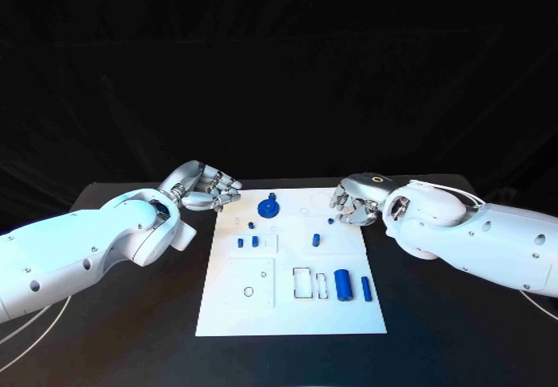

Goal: Assemble the parts on the task board

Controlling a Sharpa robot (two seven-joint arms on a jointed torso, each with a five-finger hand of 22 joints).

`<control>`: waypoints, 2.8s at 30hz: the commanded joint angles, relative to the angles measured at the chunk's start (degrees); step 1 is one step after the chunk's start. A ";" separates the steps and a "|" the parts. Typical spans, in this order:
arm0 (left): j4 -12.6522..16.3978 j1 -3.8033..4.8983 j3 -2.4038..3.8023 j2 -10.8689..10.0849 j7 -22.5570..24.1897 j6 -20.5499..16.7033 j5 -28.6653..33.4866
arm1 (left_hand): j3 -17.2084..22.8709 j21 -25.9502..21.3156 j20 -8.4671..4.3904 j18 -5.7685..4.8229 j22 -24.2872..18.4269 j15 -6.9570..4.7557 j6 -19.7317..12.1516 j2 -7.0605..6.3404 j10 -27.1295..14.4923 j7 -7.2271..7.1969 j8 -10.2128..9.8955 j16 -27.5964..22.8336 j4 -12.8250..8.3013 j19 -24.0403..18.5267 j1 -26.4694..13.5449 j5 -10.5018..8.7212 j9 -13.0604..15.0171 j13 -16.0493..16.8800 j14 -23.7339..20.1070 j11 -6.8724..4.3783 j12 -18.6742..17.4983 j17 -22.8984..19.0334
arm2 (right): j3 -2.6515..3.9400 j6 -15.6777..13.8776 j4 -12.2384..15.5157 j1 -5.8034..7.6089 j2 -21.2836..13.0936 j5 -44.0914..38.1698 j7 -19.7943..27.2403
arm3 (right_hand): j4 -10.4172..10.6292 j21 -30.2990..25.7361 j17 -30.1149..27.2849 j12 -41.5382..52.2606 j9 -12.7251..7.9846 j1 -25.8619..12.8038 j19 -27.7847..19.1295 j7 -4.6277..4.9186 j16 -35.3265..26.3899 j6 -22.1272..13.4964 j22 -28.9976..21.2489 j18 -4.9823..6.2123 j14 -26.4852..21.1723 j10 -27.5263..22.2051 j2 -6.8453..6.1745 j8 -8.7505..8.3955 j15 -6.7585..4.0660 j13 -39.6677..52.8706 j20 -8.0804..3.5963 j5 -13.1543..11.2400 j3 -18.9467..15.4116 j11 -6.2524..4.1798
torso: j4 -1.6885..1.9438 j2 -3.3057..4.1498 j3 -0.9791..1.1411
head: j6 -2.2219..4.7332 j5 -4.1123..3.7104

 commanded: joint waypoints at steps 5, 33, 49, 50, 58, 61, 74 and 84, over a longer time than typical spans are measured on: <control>1.43 0.01 0.03 -0.64 8.39 -2.34 23.70 | -1.12 -1.11 -0.26 0.76 -0.72 -0.24 0.63 1.12 1.08 -0.26 0.59 -0.81 -0.10 0.18 0.32 0.06 -0.20 0.53 -0.35 -0.42 1.35 -0.67 | -0.14 2.98 -1.48 -0.88 1.87 -7.02 -2.02 | 0.10 -0.57 -0.34 -0.44 0.09 -0.57 -0.72 0.15 0.05 -0.14 0.11 -0.65 0.89 -0.43 -0.31 -0.31 0.55 0.10 0.38 -0.82 0.62 0.08 | -0.05 -0.04 0.04 | -0.27 0.29; 1.57 0.02 0.03 -0.80 8.41 -1.60 27.78 | -2.27 -2.16 -0.33 0.74 -1.51 -0.26 0.50 1.29 0.64 -0.18 0.59 -1.45 -0.06 0.60 0.23 0.09 -0.46 0.86 -0.40 -0.42 2.08 -1.33 | -0.24 4.09 -5.21 -2.80 5.08 -5.89 -1.19 | 0.20 8.67 8.98 -0.08 0.95 0.13 1.61 -1.00 10.14 2.66 7.86 -2.04 1.67 2.41 2.16 0.43 -0.10 0.53 0.09 -7.65 5.02 -0.91 | -0.16 -0.01 0.14 | -0.67 0.42; 1.38 0.03 0.03 -0.74 7.90 -1.12 27.79 | -2.68 -2.85 -0.30 0.73 -2.00 -0.18 0.13 1.38 0.03 0.00 0.46 -2.02 -0.48 0.80 0.81 0.16 -0.68 0.96 -0.59 -0.28 2.34 -1.81 | -0.24 4.20 -5.61 -3.03 5.65 -5.24 -1.50 | -0.44 12.99 13.16 0.28 1.51 0.82 3.25 -1.55 14.46 4.18 11.13 -2.83 2.34 4.18 2.70 0.93 -0.48 0.86 -0.15 -8.64 6.37 -1.50 | -0.09 -0.04 0.12 | -0.79 0.31; 1.37 0.03 0.03 -0.74 7.89 -1.13 27.79 | -2.68 -2.85 -0.30 0.73 -2.00 -0.18 0.13 1.38 0.02 0.00 0.46 -2.03 -0.48 0.80 0.82 0.16 -0.68 0.96 -0.59 -0.28 2.35 -1.82 | -0.24 4.12 -5.62 -3.04 5.66 -5.36 -1.67 | -0.81 13.49 13.41 0.45 1.65 1.33 3.44 -1.68 14.75 4.59 11.50 -2.91 2.37 4.64 2.97 1.13 -0.62 0.98 -0.25 -8.73 6.68 -1.65 | -0.09 -0.03 0.12 | -0.78 0.28; 1.35 0.03 0.03 -0.67 7.87 -1.13 27.79 | -2.72 -3.02 -0.32 0.74 -2.14 -0.19 0.12 1.50 -0.08 0.04 0.48 -2.18 -0.78 0.92 1.26 0.17 -0.74 1.02 -0.59 -0.26 2.52 -1.97 | -0.24 1.78 -5.56 -3.14 5.64 -6.40 -3.03 | -2.12 15.85 14.54 0.74 2.32 2.57 4.29 -2.02 16.14 5.89 13.30 -3.36 2.40 6.41 4.15 1.70 -1.01 1.51 -0.71 -9.32 8.12 -2.15 | -0.17 -0.07 0.12 | -0.72 0.35; 1.35 0.03 0.03 -0.65 7.83 -1.09 27.79 | -2.74 -3.07 -0.33 0.74 -2.17 -0.20 0.13 1.53 -0.11 0.05 0.49 -2.22 -0.87 0.96 1.38 0.18 -0.75 1.04 -0.58 -0.26 2.57 -2.01 | -0.24 0.22 -5.40 -3.16 5.51 -6.65 -3.26 | -2.23 16.08 14.59 0.72 2.37 2.59 4.38 -2.03 16.22 5.93 13.47 -3.41 2.39 6.49 4.15 1.71 -1.03 1.55 -0.73 -9.32 8.24 -2.19 | -0.18 -0.07 0.12 | -0.70 0.34; 1.11 0.03 0.03 -0.62 7.42 -0.47 27.79 | -2.86 -3.23 -0.33 0.72 -2.29 -0.14 -0.10 1.57 -0.42 0.21 0.40 -2.40 -1.05 1.02 1.59 0.17 -0.87 1.04 -0.65 -0.13 2.63 -2.18 | -0.10 -6.17 -3.35 -3.10 3.85 -6.18 -2.67 | -2.46 16.63 14.65 0.42 2.51 2.17 4.54 -1.98 16.42 5.91 13.94 -3.52 2.31 6.47 3.67 1.62 -1.00 1.62 -0.75 -9.42 8.31 -2.14 | -0.20 -0.08 0.10 | -0.51 0.37; 1.06 0.02 0.03 -0.61 7.16 0.06 27.79 | -3.02 -3.42 -0.27 0.69 -2.40 -0.02 -0.39 1.59 -0.78 0.37 0.27 -2.57 -1.07 1.02 1.57 0.16 -0.99 1.04 -0.76 0.02 2.66 -2.33 | 0.40 -7.01 2.42 -2.57 0.46 -3.92 -2.79 | -2.28 17.26 14.86 0.29 2.66 1.54 4.78 -2.04 16.72 6.05 14.41 -3.65 2.30 6.64 3.42 1.64 -0.98 1.74 -0.72 -9.72 8.09 -2.17 | -0.15 -0.08 0.10 | -0.45 0.45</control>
